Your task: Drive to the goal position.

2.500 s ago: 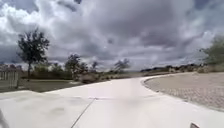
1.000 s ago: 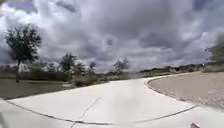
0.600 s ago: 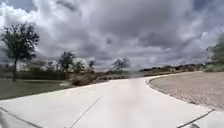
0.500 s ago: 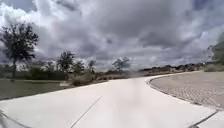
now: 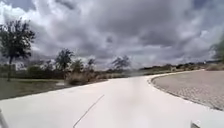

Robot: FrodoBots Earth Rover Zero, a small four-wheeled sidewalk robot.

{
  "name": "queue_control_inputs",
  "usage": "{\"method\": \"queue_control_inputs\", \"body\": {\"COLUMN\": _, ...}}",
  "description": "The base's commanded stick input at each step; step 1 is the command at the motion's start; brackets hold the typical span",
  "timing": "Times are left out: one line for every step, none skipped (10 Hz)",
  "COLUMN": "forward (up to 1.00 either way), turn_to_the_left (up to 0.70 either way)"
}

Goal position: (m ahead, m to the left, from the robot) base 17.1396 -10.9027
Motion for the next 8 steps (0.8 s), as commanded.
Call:
{"method": "queue_control_inputs", "body": {"forward": 0.7, "turn_to_the_left": 0.01}}
{"method": "queue_control_inputs", "body": {"forward": 0.7, "turn_to_the_left": 0.01}}
{"method": "queue_control_inputs", "body": {"forward": 0.7, "turn_to_the_left": 0.01}}
{"method": "queue_control_inputs", "body": {"forward": 0.7, "turn_to_the_left": 0.01}}
{"method": "queue_control_inputs", "body": {"forward": 0.7, "turn_to_the_left": 0.01}}
{"method": "queue_control_inputs", "body": {"forward": 0.7, "turn_to_the_left": 0.01}}
{"method": "queue_control_inputs", "body": {"forward": 0.7, "turn_to_the_left": 0.01}}
{"method": "queue_control_inputs", "body": {"forward": 0.7, "turn_to_the_left": 0.01}}
